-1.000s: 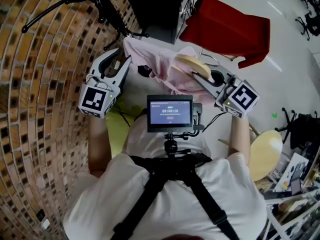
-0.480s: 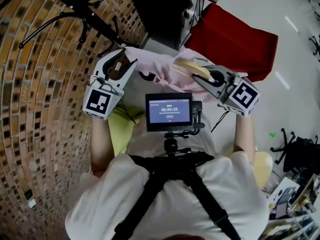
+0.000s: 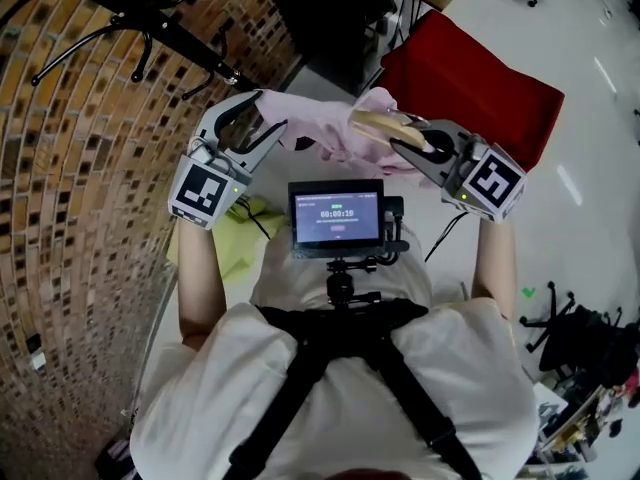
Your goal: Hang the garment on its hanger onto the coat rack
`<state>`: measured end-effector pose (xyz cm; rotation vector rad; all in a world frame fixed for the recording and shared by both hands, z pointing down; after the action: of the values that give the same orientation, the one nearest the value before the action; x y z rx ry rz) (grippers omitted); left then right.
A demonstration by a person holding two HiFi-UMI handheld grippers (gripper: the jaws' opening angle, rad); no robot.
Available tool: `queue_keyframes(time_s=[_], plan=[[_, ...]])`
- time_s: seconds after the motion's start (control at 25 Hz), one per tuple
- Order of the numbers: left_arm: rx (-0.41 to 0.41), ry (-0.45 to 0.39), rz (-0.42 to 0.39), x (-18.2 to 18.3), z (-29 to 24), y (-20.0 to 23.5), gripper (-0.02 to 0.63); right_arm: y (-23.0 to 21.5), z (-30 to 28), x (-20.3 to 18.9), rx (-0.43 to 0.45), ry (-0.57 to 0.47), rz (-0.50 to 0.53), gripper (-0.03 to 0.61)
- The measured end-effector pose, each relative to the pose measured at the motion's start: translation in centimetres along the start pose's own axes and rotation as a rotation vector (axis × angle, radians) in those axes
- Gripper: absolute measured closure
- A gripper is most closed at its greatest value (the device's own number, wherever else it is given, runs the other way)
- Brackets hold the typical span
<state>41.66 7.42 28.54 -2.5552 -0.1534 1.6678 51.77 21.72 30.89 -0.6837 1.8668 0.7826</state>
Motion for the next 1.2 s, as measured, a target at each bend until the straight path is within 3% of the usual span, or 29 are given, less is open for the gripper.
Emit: queue_keyframes(time_s=[0.4,0.56,0.72,0.88,1.04,1.2], plan=[[0.051,0.021,0.016,0.2,-6.7,-6.1,0.388,-2.1,7.1,-3.3,0.071,-0.059,0.085,0.569],[0.056,0.045,-0.042,1.3,-8.4,-6.7,0.388,-3.3,8.9,-4.2,0.083,-0.087,0.1,0.569],[0.081,0.057,-0.12,2.2,-9.3,-4.9,0.388,-4.9,8.5,-5.4,0.087,-0.015,0.138,0.569],[0.018,0.066,-0.147,2.8,-10.4,-3.6,0.388,-6.0,7.4,-6.1,0.112,0.039,0.138,0.569],[-0.095,0.146,-0.196,1.9,-13.1,-1.7,0.388,-9.1,4.6,-6.0,0.135,0.073,0.133,0.569],[-0.152,0.171,-0.276,0.0,-15.9,3.7,0.484,-14.2,-0.1,-5.6,0.168,0.1,0.137,0.569]])
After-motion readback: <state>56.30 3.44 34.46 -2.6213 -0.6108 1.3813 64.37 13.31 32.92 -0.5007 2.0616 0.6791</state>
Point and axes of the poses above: the fingertips, and each gripper's own axes: z backward along the fingers, y to its left, x out of its top, the point moved 1 cm from there along z, backward along the fingers, and after that the axes turned 13 degrees about z, right-handed, at the moved point
